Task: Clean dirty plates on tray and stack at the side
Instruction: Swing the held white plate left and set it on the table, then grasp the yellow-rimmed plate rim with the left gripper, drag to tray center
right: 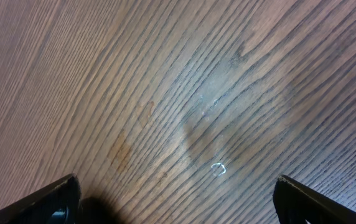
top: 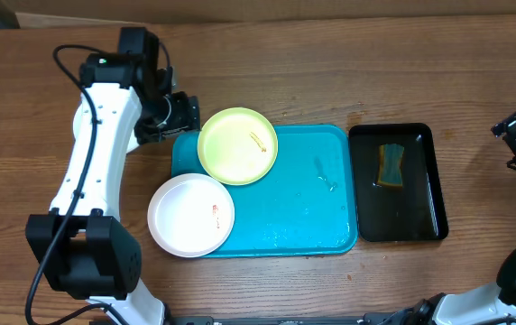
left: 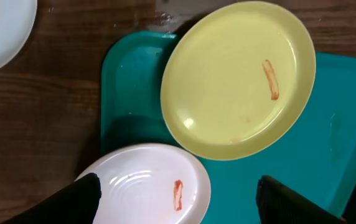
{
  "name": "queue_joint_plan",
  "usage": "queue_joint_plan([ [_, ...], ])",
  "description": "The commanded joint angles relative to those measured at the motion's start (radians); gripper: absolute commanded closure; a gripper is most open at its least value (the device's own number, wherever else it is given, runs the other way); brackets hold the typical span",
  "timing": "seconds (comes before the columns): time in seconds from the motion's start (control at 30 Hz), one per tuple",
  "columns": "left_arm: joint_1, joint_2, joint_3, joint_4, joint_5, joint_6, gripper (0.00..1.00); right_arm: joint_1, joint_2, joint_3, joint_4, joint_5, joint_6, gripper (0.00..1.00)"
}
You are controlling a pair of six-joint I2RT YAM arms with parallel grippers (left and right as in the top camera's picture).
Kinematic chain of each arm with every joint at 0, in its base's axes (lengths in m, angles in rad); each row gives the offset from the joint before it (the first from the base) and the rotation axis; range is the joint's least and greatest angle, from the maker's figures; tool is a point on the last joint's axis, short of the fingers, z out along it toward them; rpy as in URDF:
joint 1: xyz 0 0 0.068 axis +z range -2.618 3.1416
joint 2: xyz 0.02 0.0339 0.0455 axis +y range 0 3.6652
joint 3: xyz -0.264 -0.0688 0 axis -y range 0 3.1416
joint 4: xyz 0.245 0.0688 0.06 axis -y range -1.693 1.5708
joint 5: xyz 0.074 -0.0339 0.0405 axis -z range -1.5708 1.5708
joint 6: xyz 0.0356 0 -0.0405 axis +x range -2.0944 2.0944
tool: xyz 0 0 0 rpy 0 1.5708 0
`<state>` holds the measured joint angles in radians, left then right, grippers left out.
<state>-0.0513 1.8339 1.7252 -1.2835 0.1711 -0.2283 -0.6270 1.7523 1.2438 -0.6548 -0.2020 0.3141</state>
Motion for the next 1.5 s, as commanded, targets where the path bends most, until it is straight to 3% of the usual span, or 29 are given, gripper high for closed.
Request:
queue_joint_plan([
  [0.0,-0.002,0.001,-0.008,0.026,-0.045,0.018,0.20,0.000,-0.020,0.021,0.003,0.006,0.004,0.00],
  [0.17,-0.003,0.010,-0.008,0.054,-0.108,0.023,0.20,0.000,-0.020,0.021,0.003,0.006,0.004,0.00],
  [0.23,-0.006,0.018,-0.015,0.058,-0.103,0.023,0.25,0.000,-0.020,0.021,0.003,0.006,0.004,0.00],
  [0.53,-0.010,0.045,-0.173,0.203,-0.092,0.019,0.64,0.000,-0.020,0.021,0.003,0.006,0.005,0.00],
  [0.6,-0.011,0.045,-0.211,0.253,-0.092,0.019,0.67,0.000,-0.020,0.021,0.003,0.006,0.005,0.00],
  [1.07,-0.043,0.045,-0.372,0.502,-0.065,0.048,0.59,0.000,-0.020,0.021,0.003,0.006,0.005,0.00],
  [1.47,-0.094,0.046,-0.493,0.702,-0.089,0.049,0.59,0.000,-0.020,0.021,0.003,0.006,0.005,0.00],
])
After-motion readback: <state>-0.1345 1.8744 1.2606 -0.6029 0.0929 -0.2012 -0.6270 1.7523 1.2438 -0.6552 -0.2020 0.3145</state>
